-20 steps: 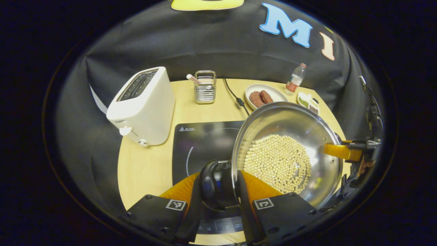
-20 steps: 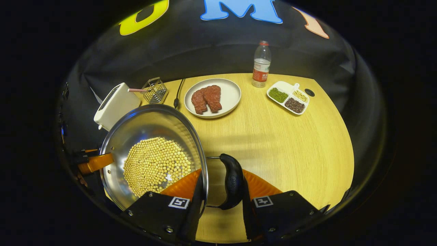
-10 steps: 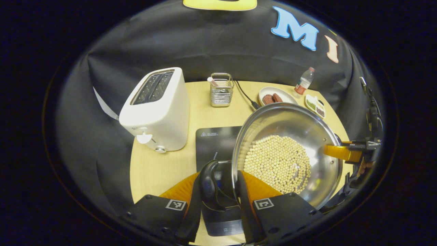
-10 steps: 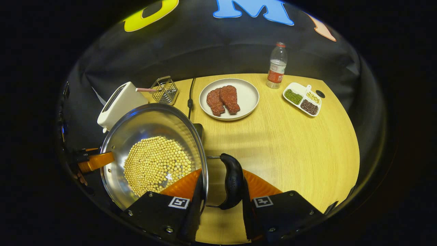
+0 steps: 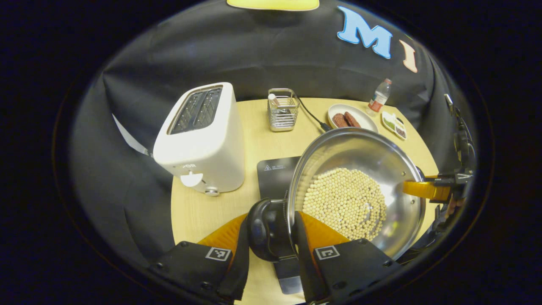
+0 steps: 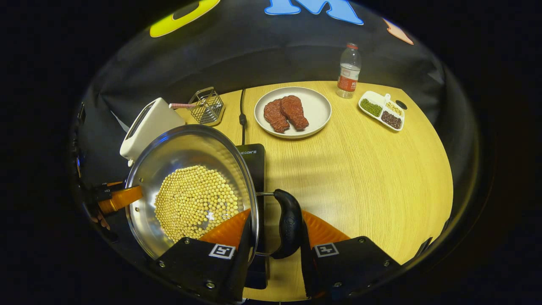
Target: First push the handle of the pot to place it horizontally, then grasp the pot with both hands and set it on the induction cooktop.
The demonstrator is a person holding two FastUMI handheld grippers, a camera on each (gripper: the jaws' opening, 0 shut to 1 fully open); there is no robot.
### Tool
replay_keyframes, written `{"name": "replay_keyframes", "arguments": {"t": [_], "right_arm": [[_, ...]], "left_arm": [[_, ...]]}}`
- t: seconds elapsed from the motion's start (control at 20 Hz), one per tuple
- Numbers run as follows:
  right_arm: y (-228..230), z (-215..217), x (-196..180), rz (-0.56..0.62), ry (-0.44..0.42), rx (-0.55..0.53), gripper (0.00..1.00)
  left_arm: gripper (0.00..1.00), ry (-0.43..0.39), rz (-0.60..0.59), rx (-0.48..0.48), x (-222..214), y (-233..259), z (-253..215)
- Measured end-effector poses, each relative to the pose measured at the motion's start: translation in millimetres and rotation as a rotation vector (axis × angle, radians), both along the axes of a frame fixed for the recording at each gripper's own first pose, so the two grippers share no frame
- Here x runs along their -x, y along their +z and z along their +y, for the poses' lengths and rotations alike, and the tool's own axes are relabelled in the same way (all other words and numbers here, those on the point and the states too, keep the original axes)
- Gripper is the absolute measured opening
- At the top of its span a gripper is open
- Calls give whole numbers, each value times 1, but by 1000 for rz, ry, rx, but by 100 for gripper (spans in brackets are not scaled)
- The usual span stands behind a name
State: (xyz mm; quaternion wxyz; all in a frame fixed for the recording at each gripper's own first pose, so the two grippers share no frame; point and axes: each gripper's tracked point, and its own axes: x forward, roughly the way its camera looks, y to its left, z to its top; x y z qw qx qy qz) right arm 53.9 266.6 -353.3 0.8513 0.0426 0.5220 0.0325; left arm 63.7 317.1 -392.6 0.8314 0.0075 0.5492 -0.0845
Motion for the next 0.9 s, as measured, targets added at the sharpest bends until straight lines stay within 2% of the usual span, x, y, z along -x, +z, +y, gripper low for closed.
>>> {"name": "replay_keyframes", "arguments": {"t": [0.1, 0.2, 0.65, 0.7, 0.75, 0.8, 0.9], "right_arm": [[-3, 4, -1, 3, -1, 2, 53], [-4, 8, -3, 5, -4, 4, 53], [-17, 17, -3, 16, -18, 10, 53], [-18, 17, -4, 10, -15, 17, 53], [-19, 17, -3, 8, -9, 23, 53], [-17, 17, -5, -2, -12, 20, 53], [-18, 18, -6, -1, -7, 16, 53]], "left_arm": [[60, 4, 15, 7, -1, -5, 4], [55, 7, 21, 12, -2, -9, 7], [55, 14, 38, 15, -3, -26, 16], [58, 15, 36, 14, -4, -27, 17], [55, 17, 39, 15, -3, -26, 17], [58, 24, 36, 21, -3, -26, 18], [55, 28, 31, 22, -3, -27, 19]]}}
